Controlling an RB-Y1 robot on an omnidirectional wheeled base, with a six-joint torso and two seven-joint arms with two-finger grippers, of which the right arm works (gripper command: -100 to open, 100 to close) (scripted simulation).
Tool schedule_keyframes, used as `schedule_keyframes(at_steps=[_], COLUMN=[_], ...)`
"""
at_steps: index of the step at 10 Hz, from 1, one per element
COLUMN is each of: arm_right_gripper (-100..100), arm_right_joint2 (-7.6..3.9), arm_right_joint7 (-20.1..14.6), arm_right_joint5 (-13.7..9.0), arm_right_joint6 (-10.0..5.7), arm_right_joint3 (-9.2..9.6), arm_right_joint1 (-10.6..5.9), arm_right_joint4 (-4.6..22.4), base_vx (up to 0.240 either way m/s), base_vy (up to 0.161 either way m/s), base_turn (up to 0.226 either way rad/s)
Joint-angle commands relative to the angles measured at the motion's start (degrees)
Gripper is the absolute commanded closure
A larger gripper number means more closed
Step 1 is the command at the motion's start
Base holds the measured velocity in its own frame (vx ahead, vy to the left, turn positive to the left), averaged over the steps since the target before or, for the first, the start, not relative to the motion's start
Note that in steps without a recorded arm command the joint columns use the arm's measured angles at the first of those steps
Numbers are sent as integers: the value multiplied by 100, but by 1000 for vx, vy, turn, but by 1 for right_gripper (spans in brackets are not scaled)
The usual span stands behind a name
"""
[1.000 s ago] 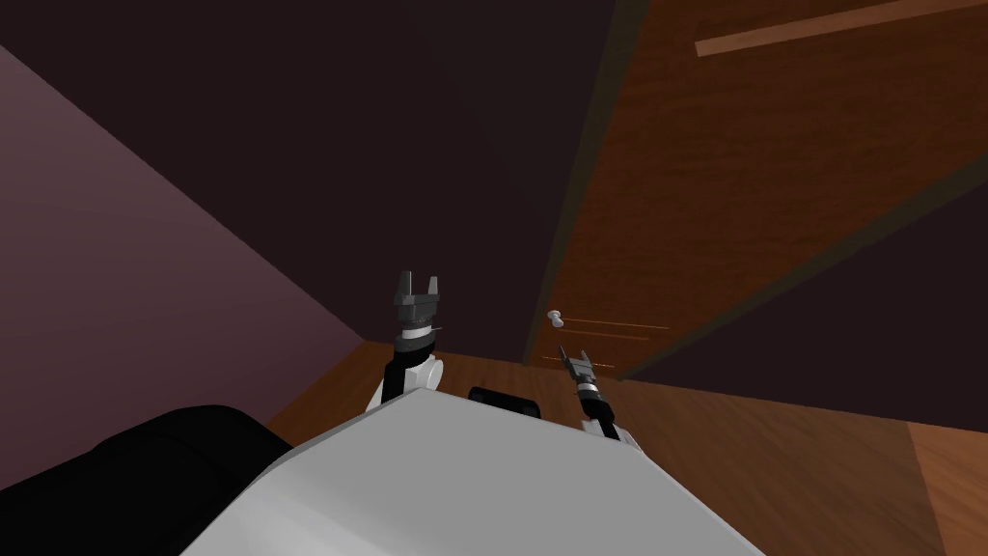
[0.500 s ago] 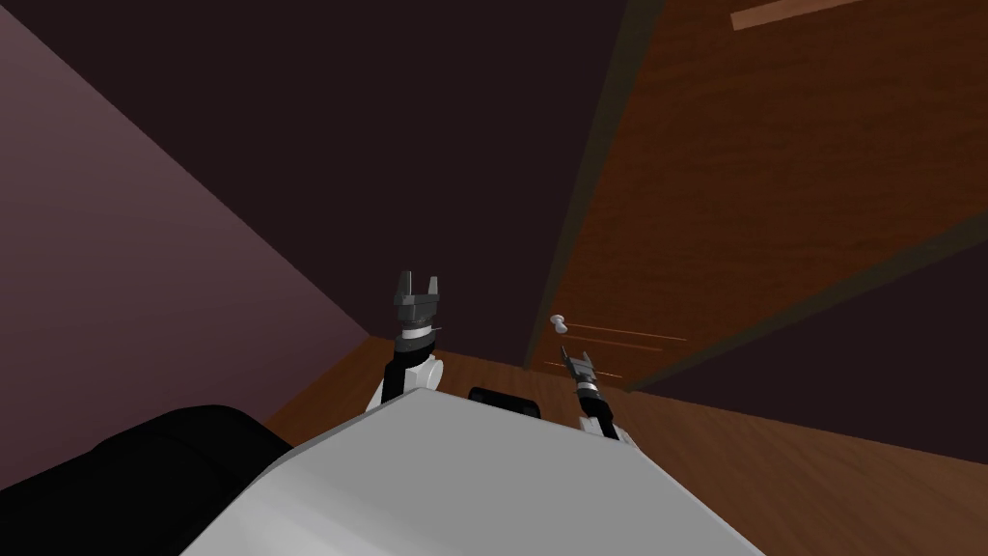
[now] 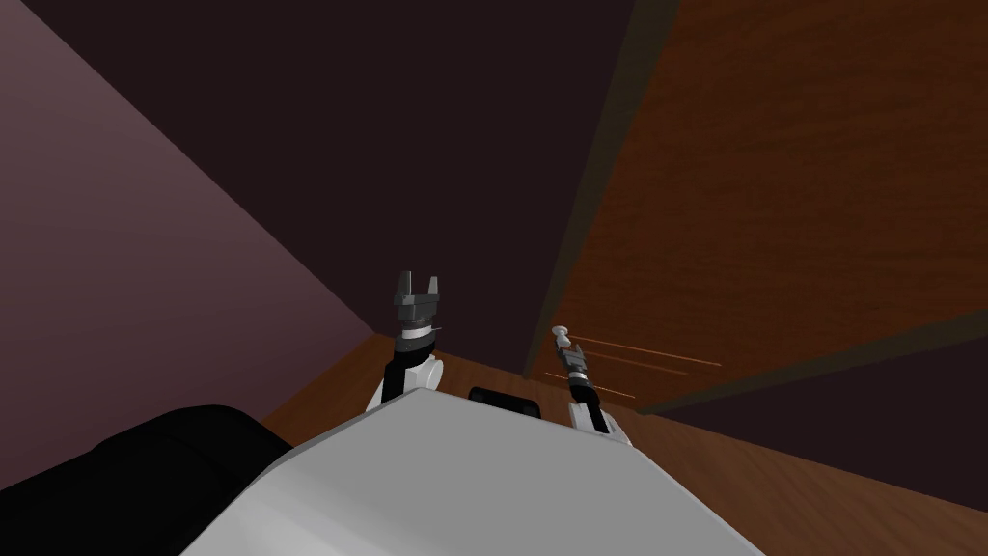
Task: Pull the door open
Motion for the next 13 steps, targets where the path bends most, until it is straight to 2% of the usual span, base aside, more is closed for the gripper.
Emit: schedule_keyframes(at_steps=[1,6,10,11,13], arm_right_gripper=[100,100,100,100,100], arm_right_joint2=[-11,-11,-76,-76,-107], arm_right_joint7=[-8,-8,-579,-579,-857], arm_right_joint5=[2,2,-106,-106,-163], arm_right_joint6=[-5,-5,-3,-3,-5], arm_right_joint3=[-13,-13,-1,-1,3], arm_right_joint1=[-2,-2,94,94,123], arm_right_joint4=[14,14,80,80,102], base_vx=[-15,-10,-68,-56,-44], base_vy=[13,10,12,11,9], base_turn=[9,-2,18,2,17])
